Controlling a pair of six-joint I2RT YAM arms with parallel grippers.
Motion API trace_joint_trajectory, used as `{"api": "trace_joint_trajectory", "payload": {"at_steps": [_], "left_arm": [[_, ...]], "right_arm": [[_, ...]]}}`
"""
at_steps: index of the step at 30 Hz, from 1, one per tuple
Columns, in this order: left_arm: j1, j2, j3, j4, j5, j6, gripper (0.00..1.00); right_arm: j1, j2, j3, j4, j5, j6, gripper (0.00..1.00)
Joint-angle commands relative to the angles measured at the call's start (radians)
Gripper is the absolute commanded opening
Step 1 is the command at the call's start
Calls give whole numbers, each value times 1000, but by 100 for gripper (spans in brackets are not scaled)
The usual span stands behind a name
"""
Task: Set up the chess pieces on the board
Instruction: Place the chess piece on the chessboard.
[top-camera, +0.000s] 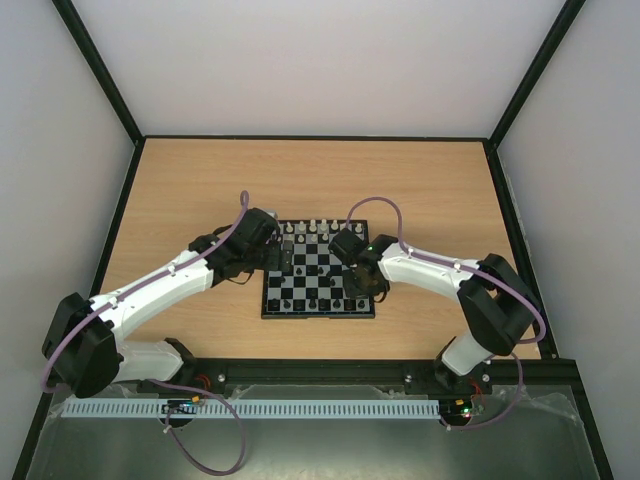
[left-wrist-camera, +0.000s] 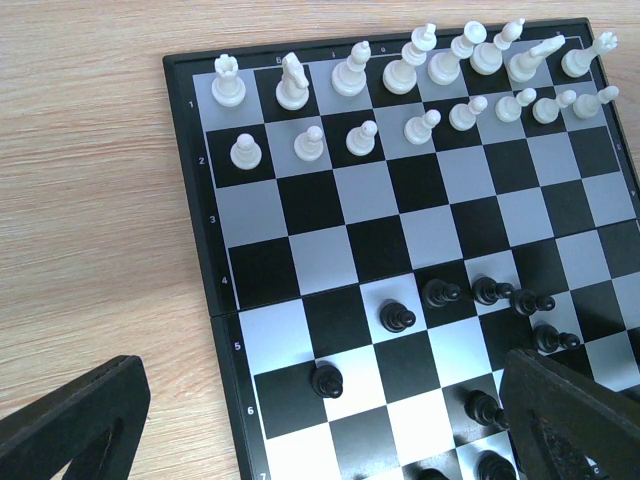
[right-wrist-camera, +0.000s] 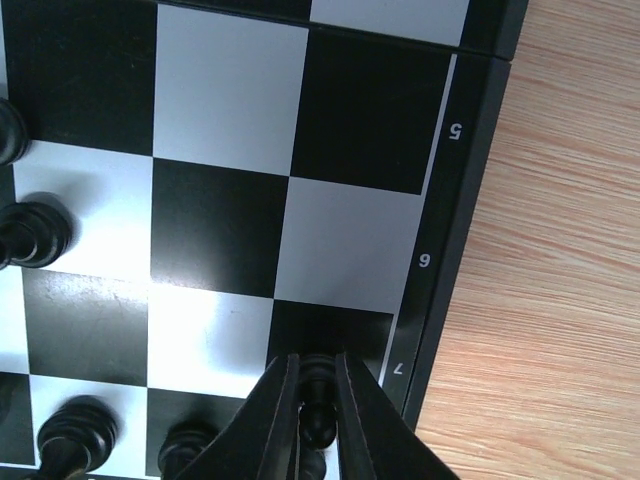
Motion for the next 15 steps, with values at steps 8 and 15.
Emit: {"api": "trace_joint_trajectory", "payload": {"at_steps": [8, 15], "left_arm": [[5, 11, 4, 8, -4, -4, 99], [5, 12, 11, 5, -10, -7, 99]], "right_arm": [[8, -10, 10, -72, 18, 5, 22], [8, -72, 75, -90, 53, -10, 49]]}}
